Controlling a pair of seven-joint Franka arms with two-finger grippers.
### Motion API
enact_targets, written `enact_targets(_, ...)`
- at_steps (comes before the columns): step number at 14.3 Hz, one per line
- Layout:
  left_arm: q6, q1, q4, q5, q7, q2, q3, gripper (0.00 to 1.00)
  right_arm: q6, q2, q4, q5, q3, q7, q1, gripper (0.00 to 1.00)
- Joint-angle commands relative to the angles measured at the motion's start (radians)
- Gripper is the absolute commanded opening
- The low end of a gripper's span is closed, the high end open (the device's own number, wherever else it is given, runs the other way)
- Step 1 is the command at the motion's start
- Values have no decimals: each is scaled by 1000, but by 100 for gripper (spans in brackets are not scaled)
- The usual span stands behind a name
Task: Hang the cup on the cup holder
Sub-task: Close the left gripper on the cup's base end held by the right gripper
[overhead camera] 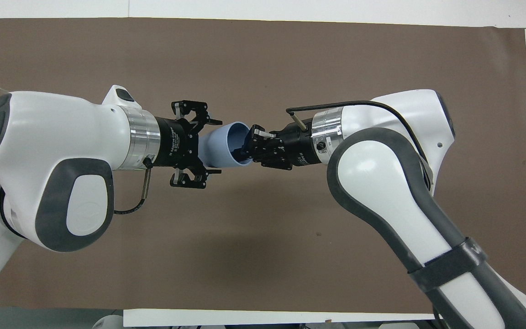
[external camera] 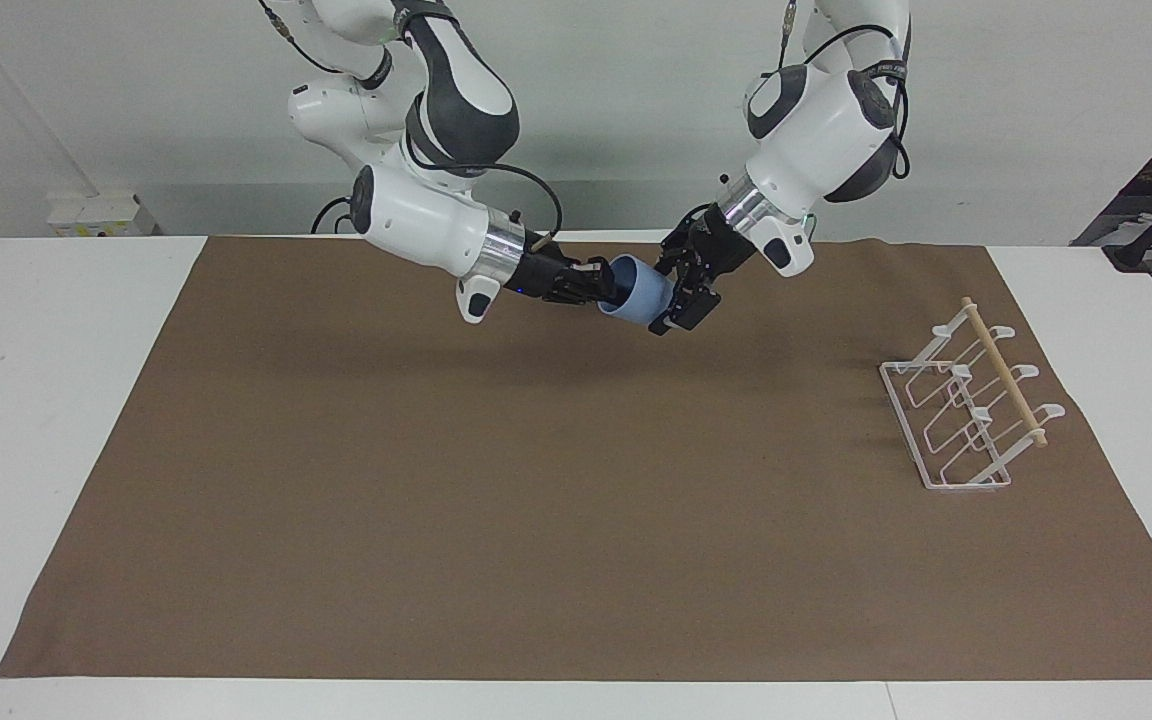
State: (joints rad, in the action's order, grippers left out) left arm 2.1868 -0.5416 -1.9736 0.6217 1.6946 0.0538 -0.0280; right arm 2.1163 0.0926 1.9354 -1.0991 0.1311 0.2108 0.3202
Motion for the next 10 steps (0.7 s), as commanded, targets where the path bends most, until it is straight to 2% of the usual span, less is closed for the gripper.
enact_targets(1, 19, -17, -8, 46, 11, 8, 8, 64, 10, -11, 8, 21, -2, 25, 3, 0)
enact_targets(4, 11, -21, -7, 46, 10, 8, 8, 50, 5, -11, 8, 21, -2, 28, -1, 0)
enact_targets(5, 14, -20, -7, 46, 2, 8, 10, 35, 5, -11, 8, 21, -2, 28, -3, 1)
enact_targets(6, 16, -20, -5, 46, 2, 6, 10, 34, 5, -11, 7, 21, -2, 28, -3, 26)
enact_targets(7, 16, -20, -2, 46, 4, 6, 10, 34, 8, -11, 8, 21, -2, 28, -1, 98)
enact_targets(10, 10, -20, -4, 46, 17, 6, 11, 34, -39, -40, 1, 47, -8, 27, -79, 99)
